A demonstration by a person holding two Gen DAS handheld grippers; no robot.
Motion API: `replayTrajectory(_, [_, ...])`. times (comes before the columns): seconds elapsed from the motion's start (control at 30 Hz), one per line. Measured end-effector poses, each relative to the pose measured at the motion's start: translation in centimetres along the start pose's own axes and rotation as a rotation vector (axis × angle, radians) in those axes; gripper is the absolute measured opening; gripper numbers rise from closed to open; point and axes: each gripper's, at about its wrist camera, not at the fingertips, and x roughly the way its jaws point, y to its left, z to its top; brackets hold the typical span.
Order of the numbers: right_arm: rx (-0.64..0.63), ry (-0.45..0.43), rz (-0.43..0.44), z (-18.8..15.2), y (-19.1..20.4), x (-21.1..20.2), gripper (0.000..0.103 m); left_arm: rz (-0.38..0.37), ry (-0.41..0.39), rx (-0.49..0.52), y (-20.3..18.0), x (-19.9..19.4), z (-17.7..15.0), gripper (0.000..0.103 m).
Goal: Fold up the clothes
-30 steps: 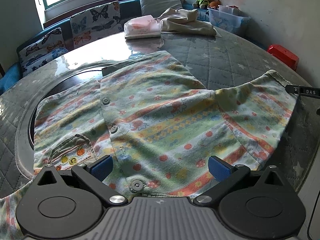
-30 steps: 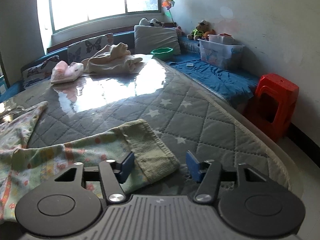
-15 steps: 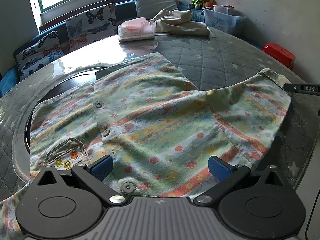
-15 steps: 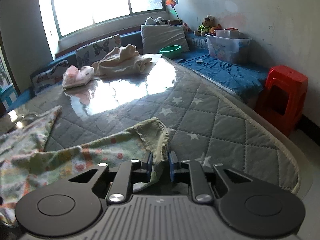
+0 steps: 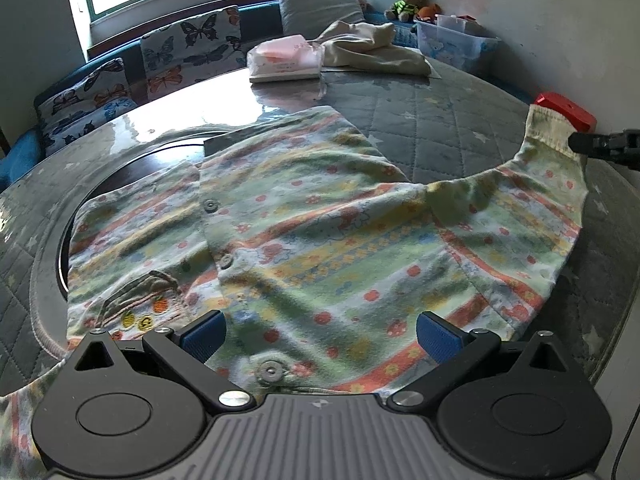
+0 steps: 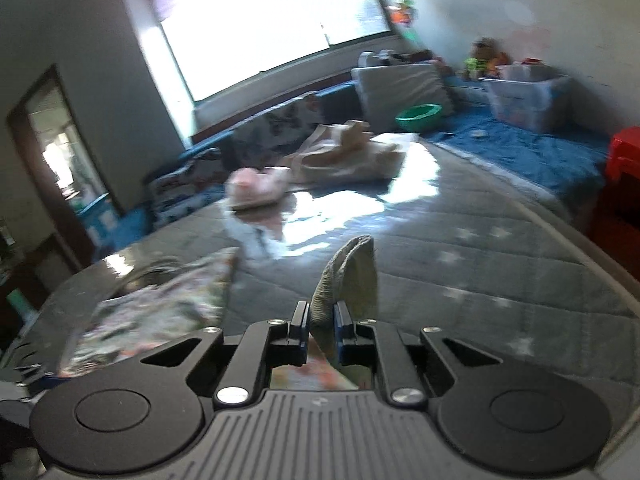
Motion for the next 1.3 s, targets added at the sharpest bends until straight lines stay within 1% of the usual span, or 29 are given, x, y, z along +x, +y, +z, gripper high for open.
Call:
replayTrajectory(0.2, [-0.075, 0.019, 0.133, 1.0, 4.5, 0.7, 0.011, 0.018, -0.022, -0.047, 1.9, -0.9, -0.4, 0.103])
replayTrajectory(0.53, [-0.197, 0.059, 0.316, 1.8, 12.6, 2.0, 0.010, 0.061, -0.066, -0.156, 6.6, -2.8, -1.5, 0.103])
replayTrajectory(0.7, [-0.245, 0.083, 0.394, 1.5, 16.5, 2.8, 0.010, 0.089, -0.082, -0.216, 9.3, -3.5, -2.4, 0.103])
replayTrajectory(0.87, [-0.282, 0.122, 0.469, 0.6, 20.1, 4.0, 0.010, 0.124, -0.096, -0.265, 11.6, -4.5, -3.4, 0.103])
replayTrajectory(1.07, [-0.329, 0.175, 0.549, -1.4, 24.0, 5.3, 0.010, 0.166, -0.107, -0.327, 14.1, -5.4, -4.6, 0.103])
replayTrajectory(1.2, [-0.350, 0.211, 0.582, -2.6, 25.8, 6.1, 0.010, 0.181, -0.106, -0.353, 15.0, -5.6, -5.2, 0.103])
replayTrajectory(1.27, [-0.361, 0.242, 0.595, -3.4, 26.4, 6.6, 0.012, 0.185, -0.106, -0.362, 15.4, -5.6, -5.3, 0.103])
replayTrajectory(1.3, [-0.373, 0.254, 0.598, -3.8, 26.7, 6.7, 0.017, 0.187, -0.107, -0.364, 15.5, -5.6, -5.3, 0.103])
